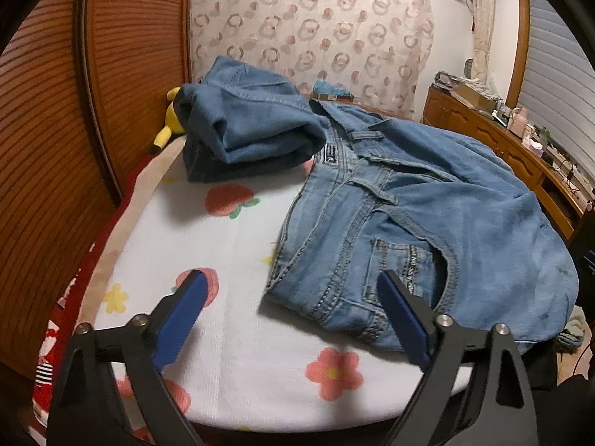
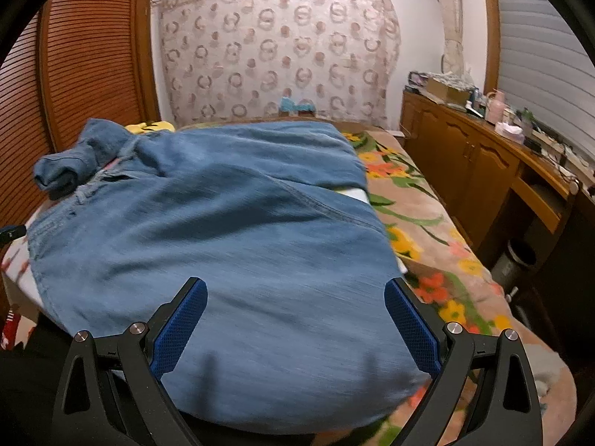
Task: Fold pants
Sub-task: 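Lower the left tool and pinch the jeans waistband near the back pocket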
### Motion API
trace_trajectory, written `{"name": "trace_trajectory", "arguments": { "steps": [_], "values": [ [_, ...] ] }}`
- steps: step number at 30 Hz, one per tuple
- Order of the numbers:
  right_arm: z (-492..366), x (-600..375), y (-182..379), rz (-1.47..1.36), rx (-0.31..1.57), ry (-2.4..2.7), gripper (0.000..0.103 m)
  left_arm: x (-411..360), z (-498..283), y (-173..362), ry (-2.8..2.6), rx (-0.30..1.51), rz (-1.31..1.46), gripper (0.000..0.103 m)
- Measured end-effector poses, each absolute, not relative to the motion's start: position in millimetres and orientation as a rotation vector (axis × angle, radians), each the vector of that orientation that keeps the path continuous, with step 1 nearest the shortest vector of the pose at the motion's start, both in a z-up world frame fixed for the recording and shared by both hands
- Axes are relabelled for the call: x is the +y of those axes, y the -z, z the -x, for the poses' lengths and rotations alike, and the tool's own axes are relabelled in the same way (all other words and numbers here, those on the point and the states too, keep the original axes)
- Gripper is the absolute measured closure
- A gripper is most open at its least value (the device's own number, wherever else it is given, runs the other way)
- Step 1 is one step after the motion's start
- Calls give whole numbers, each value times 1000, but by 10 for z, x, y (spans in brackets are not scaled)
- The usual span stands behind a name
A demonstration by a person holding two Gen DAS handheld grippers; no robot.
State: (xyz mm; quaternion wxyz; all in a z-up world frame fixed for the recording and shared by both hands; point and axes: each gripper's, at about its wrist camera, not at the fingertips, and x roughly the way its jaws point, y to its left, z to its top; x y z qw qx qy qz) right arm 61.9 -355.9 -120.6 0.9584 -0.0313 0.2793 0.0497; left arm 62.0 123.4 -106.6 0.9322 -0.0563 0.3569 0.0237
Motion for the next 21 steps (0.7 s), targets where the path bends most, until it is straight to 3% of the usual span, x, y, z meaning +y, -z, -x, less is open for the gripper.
{"name": "trace_trajectory", "arguments": {
  "steps": [4,6,16,21],
  "values": [
    [-575,-3510,1166,44,580,-78,6,1254,-688,1153,-21,755,130,29],
    [-562,-3474,1169,35,585,-74,6,1257,-723,1188,-16,771,136,42],
    [-419,-3286,1145,16,613,-86,6,1243,-735,1262,15,785,155,59],
    [-422,-3362,1133,9,618,-93,6,1178,-706,1184,40,770,151,79]
  ]
}}
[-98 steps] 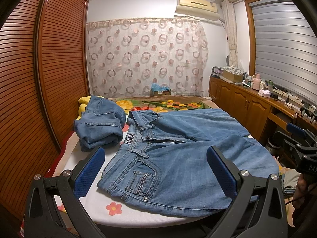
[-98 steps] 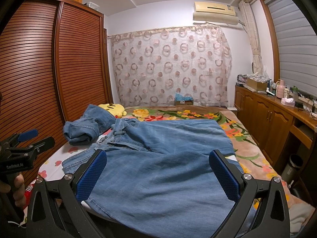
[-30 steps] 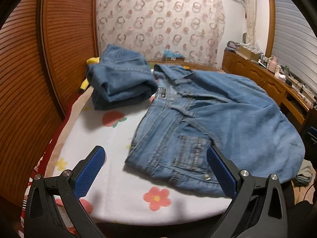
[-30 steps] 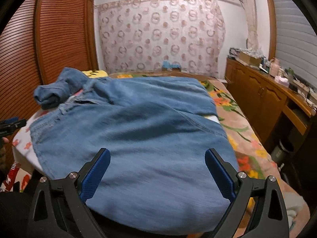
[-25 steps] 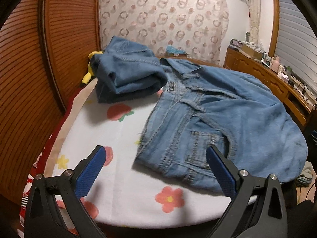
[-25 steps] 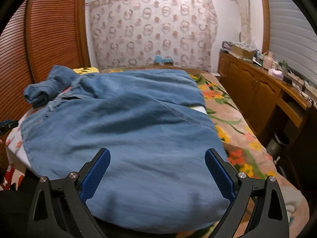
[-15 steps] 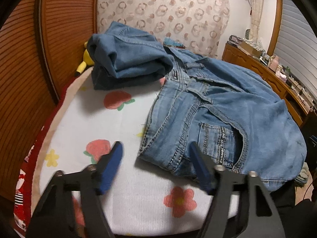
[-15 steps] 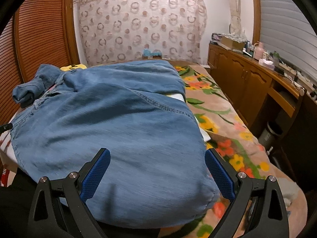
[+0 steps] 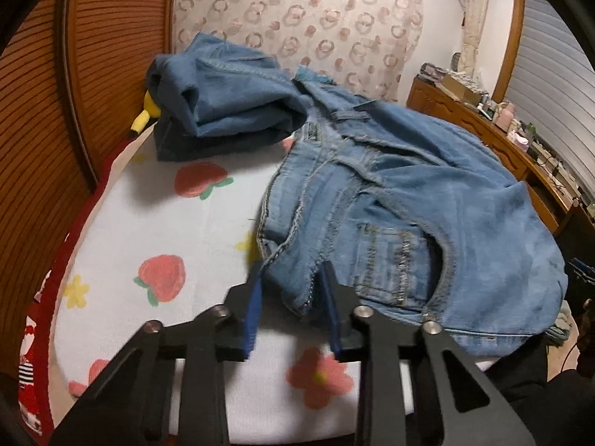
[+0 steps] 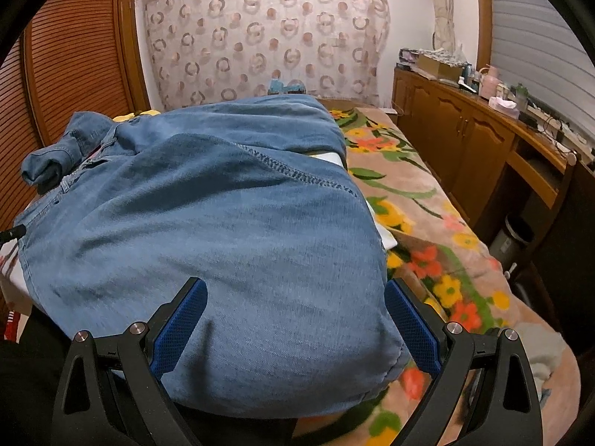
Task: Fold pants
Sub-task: 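Lower the left tool and pinch the jeans waistband near the back pocket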
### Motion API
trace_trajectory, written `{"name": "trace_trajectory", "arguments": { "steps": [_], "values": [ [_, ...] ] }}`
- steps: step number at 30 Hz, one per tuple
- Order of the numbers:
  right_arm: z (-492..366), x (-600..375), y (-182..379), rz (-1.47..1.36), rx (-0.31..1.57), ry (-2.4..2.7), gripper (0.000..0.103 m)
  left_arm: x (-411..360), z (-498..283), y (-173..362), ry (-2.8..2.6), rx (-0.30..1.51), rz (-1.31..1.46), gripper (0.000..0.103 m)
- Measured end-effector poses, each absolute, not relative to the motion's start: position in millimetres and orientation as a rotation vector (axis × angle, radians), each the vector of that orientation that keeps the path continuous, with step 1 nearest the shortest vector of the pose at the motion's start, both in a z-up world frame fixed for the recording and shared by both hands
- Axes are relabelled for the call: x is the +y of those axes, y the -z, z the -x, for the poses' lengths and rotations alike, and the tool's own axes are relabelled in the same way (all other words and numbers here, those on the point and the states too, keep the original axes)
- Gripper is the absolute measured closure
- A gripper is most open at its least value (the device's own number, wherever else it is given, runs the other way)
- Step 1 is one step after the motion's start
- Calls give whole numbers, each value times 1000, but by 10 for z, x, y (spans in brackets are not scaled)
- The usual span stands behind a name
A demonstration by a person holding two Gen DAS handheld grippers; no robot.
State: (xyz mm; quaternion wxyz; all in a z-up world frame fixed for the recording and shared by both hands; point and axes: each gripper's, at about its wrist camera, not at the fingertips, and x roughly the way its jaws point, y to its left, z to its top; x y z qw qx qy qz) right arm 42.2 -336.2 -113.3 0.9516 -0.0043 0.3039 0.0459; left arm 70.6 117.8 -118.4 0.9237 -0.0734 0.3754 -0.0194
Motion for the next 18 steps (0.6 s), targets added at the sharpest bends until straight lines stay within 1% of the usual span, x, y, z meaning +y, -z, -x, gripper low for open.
{"name": "trace_trajectory", "arguments": {
  "steps": [2,5,9,12,18],
  "values": [
    [-503,-3477,1136,3,619,-98,6,1146,-682,1106,49,753,147,83],
    [-613,-3612,1100,-3,620,-102,6,1090,-650,984,70,725,135,86],
    [-705,-3693,1110,-26,627,-104,6,1018,-649,891,89,705,118,87],
    [-766,-3722,1145,-39,643,-110,10,975,-671,855,93,697,108,87],
    [-818,-3744,1179,-62,677,-124,14,973,-683,898,90,710,103,87]
  ]
}}
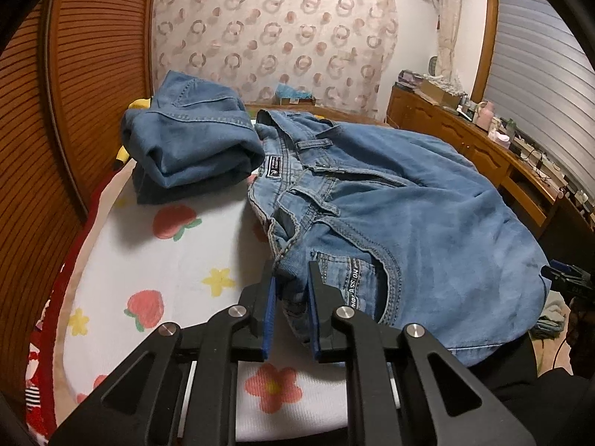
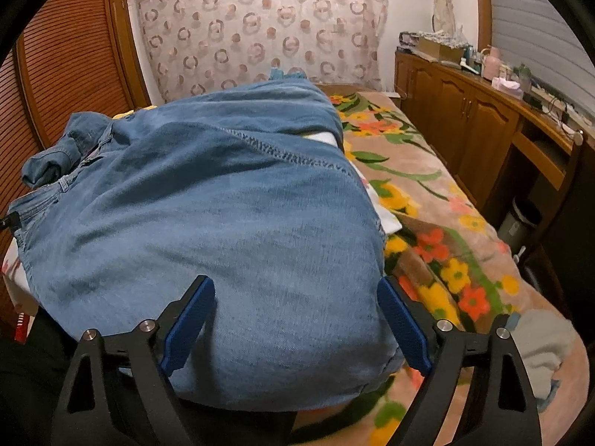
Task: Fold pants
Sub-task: 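Lower the left tool and pinch the jeans waistband near the back pocket, then pinch the jeans waistband with the right tool while the left tool holds its grip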
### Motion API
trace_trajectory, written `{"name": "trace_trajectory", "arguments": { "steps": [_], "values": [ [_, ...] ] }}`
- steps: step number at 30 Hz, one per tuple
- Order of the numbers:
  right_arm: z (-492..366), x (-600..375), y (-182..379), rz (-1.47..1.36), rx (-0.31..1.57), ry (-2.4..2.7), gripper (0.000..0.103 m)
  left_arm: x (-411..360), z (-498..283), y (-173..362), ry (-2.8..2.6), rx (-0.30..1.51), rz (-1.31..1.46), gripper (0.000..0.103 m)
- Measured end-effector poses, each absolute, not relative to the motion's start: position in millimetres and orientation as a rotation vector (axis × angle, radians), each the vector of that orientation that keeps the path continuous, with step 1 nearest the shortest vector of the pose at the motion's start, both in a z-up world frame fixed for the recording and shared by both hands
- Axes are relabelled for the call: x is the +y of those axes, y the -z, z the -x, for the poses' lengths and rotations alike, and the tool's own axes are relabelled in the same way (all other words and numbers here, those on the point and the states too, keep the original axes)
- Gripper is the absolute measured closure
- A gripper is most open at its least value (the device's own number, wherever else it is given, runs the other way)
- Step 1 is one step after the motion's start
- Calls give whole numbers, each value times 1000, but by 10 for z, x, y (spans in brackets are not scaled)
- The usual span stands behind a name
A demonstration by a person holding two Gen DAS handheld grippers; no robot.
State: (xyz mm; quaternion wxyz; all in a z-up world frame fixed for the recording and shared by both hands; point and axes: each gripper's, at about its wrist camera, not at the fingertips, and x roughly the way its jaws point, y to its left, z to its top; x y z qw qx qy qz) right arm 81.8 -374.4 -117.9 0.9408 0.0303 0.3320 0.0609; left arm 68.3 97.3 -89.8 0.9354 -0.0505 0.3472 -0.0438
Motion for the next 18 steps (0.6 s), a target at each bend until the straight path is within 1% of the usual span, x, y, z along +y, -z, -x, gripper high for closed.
{"name": "trace_trajectory", "arguments": {
  "steps": [5,8,13,17,18],
  "values": [
    [-856,-3775,1190,-78,702,-137,15,976,-691,935,82,723,105,87],
    [-869,-3813,1172,-85,703,-135,22,961,-696,956,80,728,104,87],
    [-863,-3890,1158,-105,703,-125,38,944,-712,972,78,734,99,87],
    [-848,-3885,1144,-98,705,-110,47,946,-706,976,78,735,97,87],
    [-842,-3890,1136,-96,705,-102,53,946,-706,975,78,735,97,87]
  ]
}}
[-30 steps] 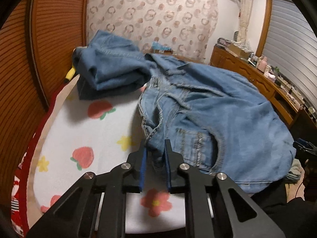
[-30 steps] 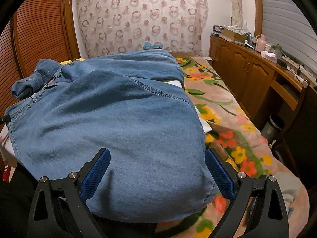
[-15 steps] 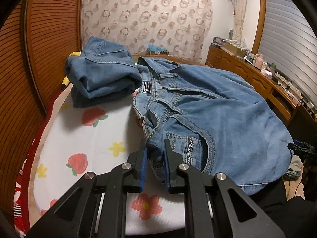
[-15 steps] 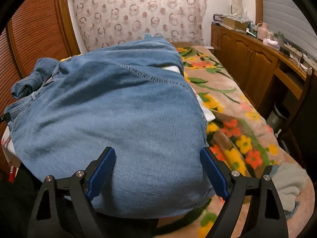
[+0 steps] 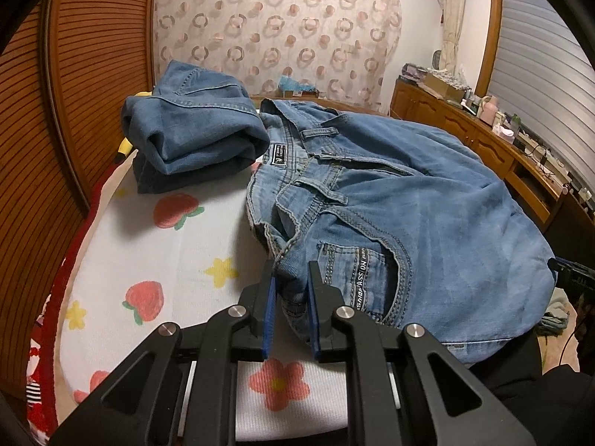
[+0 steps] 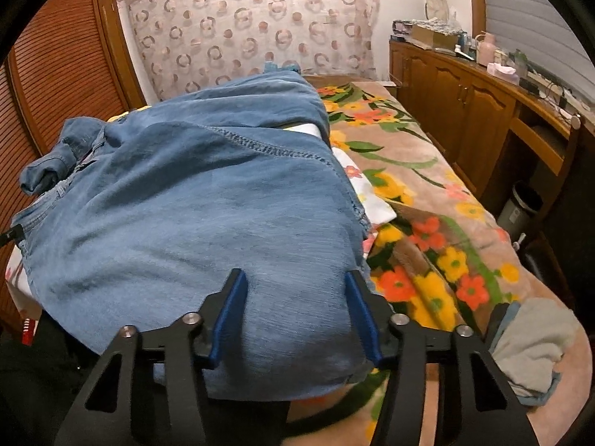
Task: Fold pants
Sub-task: 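Pinch the jeans waistband with the right tool while the left tool holds its grip, then lift the jeans waistband with both tools, raising the jeans off the sheet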
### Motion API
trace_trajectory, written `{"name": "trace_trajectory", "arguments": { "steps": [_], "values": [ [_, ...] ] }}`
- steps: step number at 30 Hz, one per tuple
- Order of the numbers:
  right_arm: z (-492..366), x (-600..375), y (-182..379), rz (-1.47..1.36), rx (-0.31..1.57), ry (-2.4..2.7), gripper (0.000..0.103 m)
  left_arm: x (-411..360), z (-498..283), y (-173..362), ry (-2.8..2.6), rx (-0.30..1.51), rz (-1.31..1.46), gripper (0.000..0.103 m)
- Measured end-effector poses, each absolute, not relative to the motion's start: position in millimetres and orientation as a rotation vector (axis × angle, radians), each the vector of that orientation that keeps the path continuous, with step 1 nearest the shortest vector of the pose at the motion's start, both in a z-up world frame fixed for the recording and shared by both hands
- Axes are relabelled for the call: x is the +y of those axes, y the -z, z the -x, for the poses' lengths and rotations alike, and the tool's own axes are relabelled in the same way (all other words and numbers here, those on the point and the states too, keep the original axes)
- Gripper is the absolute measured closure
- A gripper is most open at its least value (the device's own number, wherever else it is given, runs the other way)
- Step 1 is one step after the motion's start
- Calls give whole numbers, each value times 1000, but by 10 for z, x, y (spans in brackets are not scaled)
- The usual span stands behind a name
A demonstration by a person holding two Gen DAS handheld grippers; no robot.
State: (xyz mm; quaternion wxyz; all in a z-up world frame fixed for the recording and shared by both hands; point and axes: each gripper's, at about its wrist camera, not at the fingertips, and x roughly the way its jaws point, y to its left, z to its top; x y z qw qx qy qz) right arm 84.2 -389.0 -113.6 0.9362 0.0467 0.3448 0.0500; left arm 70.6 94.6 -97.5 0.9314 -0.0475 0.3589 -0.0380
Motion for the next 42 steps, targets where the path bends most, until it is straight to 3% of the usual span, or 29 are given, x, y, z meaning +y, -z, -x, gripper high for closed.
{"name": "trace_trajectory", "arguments": {
  "steps": [5,6,9,42],
  "values": [
    [-817,-3879,1097,-60,701,-54,84,941,-708,977,79,736,98,87],
    [-808,-3887,1090,-49,698,-43,95,940,-706,974,80,736,98,87],
    [-783,-3882,1046,-52,685,-58,100,932,-697,958,85,728,95,87],
    [-374,-3656,411,119,352,-113,102,914,-124,-273,147,402,125,91]
  ]
}}
